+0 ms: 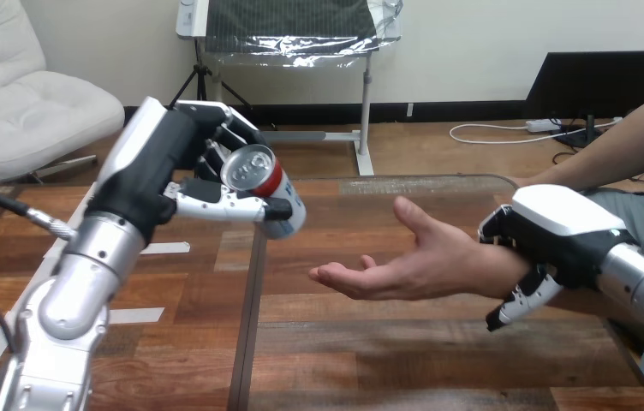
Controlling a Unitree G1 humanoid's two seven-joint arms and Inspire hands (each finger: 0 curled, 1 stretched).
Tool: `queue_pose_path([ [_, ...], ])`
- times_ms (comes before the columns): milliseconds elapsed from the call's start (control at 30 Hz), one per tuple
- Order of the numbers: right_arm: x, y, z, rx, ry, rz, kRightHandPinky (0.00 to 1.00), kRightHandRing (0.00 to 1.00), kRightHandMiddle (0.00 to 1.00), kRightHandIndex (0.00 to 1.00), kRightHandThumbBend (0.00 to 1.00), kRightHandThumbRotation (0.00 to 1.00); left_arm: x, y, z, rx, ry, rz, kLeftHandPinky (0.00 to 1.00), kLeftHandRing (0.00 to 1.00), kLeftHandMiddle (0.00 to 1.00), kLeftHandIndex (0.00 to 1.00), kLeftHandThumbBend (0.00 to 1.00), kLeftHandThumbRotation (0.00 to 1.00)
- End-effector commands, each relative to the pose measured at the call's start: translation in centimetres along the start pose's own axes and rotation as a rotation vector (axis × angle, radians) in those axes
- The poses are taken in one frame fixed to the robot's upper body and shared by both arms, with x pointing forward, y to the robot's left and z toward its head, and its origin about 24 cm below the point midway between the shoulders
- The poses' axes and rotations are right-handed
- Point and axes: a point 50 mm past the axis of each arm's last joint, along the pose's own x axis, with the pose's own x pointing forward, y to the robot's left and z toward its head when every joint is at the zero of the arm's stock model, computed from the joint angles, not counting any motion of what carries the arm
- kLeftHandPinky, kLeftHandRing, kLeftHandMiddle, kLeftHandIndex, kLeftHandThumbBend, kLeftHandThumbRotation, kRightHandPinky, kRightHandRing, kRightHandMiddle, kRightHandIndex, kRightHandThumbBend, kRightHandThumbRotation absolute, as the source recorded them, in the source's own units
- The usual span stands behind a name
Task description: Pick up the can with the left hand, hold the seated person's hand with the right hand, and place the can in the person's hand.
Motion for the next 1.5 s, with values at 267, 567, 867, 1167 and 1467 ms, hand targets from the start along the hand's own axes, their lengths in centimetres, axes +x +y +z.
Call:
queue_pose_path([
  [267, 0.5, -0.5, -0.6, 0.064, 0.05, -0.029, 0.23, 0.29, 0.36, 0.41, 0.88, 0.0, 3.0, -0.4, 1.6, -0.014, -0.108, 0.025, 0.25, 0.3, 0.37, 0.41, 0.7, 0.0],
  [567, 0.8, -0.9, 0.0, 0.086, 0.036, -0.026, 0.23, 0.29, 0.36, 0.41, 0.88, 0.0, 4.1, -1.8, 1.2, -0.04, -0.091, -0.001, 0.25, 0.3, 0.37, 0.41, 0.7, 0.0],
  [867, 1.1, -1.0, 0.6, 0.095, 0.03, -0.02, 0.25, 0.31, 0.38, 0.42, 0.87, 0.0, 5.3, -3.3, 0.7, -0.052, -0.076, -0.016, 0.26, 0.31, 0.38, 0.42, 0.71, 0.0],
  [1167, 1.3, -1.3, 1.4, 0.095, 0.015, -0.026, 0.27, 0.33, 0.39, 0.43, 0.88, 0.0, 6.5, -4.9, 0.4, -0.073, -0.057, -0.046, 0.28, 0.33, 0.39, 0.42, 0.71, 0.0],
  [1467, 1.5, -1.3, 2.0, 0.095, 0.006, -0.028, 0.27, 0.33, 0.4, 0.43, 0.87, 0.0, 7.5, -6.4, 0.4, -0.071, -0.053, -0.073, 0.28, 0.33, 0.39, 0.42, 0.72, 0.0],
])
